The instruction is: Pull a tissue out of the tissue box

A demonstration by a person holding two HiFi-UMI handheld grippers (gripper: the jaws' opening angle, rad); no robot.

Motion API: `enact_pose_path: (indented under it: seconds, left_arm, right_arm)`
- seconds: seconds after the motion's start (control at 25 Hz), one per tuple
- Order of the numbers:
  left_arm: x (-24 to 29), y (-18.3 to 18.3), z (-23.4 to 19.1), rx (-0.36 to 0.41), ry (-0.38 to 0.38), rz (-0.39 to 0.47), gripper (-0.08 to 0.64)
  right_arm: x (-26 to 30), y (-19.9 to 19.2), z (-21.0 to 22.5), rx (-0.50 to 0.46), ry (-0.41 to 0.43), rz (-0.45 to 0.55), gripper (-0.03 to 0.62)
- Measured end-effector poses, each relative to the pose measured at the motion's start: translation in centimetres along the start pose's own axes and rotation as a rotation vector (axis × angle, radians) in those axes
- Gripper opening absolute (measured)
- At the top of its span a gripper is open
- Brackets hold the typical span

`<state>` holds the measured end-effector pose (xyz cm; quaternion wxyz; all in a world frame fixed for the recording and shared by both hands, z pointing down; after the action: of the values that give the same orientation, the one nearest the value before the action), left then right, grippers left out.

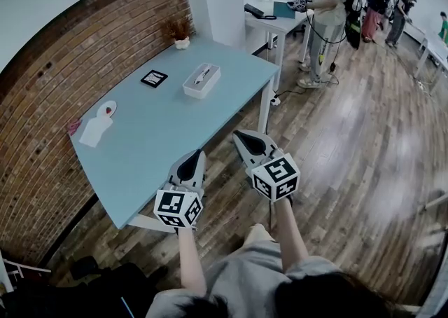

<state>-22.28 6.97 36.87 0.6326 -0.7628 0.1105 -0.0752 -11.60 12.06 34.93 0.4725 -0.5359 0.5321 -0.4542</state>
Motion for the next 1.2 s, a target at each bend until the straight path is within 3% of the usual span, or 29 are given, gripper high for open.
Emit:
enact_pose_path:
  seconds: [0.28, 0.52, 0.92, 1.2]
  left_arm:
    - [5.6, 1.9, -0.1, 0.015, 0.003, 0.011, 0.003]
    - [8.8, 3.3, -0.1, 0.007, 0.038, 0.038, 0.003]
    - [11.3, 0.0, -1.0, -0.044, 0.11, 0.008, 0.003]
    - [13.9, -1.1, -2.4, -0.052, 0.101, -0.026, 0.003]
  right_arm:
    - [2.7, 1.5, 5.9, -0.014, -0.007, 0.025, -0.002]
    - [4.5, 2.4, 9.0, -0.035, 0.048, 0.023, -0.002]
    - [5.9, -1.0, 10.8, -0.004, 0.115, -0.014, -0.002]
    - [8.1, -3.2, 13.0, 0.045, 0.108, -0.036, -0.002]
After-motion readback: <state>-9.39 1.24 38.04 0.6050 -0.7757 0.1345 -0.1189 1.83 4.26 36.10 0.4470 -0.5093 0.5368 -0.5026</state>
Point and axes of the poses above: the fingertips, and each gripper's own axes: x forward along the fingers, z to its right, y out of its top, the point moved 2 cm from there along -x, backward along the fingers, and after that the axes turned 8 degrees about -x, right-handed, at the moved point
